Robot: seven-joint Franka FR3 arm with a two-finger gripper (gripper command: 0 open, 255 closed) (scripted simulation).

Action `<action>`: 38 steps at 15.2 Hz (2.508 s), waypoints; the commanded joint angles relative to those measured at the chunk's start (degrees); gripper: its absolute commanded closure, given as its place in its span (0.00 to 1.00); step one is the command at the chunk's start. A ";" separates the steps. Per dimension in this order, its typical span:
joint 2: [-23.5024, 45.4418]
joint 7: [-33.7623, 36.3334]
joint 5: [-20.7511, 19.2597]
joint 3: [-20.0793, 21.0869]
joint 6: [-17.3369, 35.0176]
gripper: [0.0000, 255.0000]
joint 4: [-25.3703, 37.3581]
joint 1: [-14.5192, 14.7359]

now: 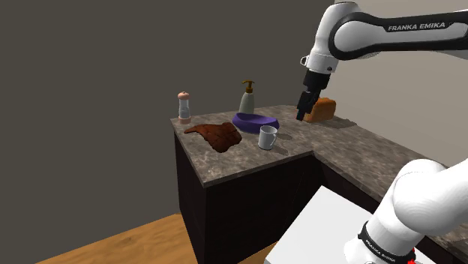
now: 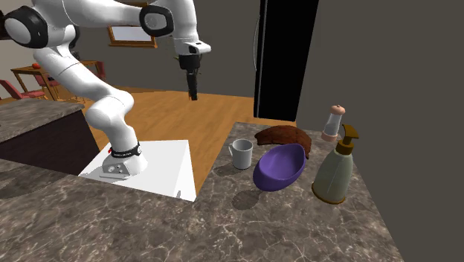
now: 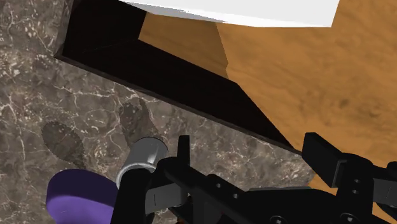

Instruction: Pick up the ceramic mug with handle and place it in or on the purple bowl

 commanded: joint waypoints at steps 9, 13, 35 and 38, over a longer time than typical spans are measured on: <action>18.20 -8.75 0.92 -7.42 14.66 0.00 4.13 -1.07; 26.55 -12.82 3.27 -9.89 19.05 0.00 7.97 -1.25; 48.39 -23.30 13.18 -11.88 29.34 0.00 18.08 -3.42; 48.39 -23.29 13.17 -11.88 29.34 1.00 18.09 -3.41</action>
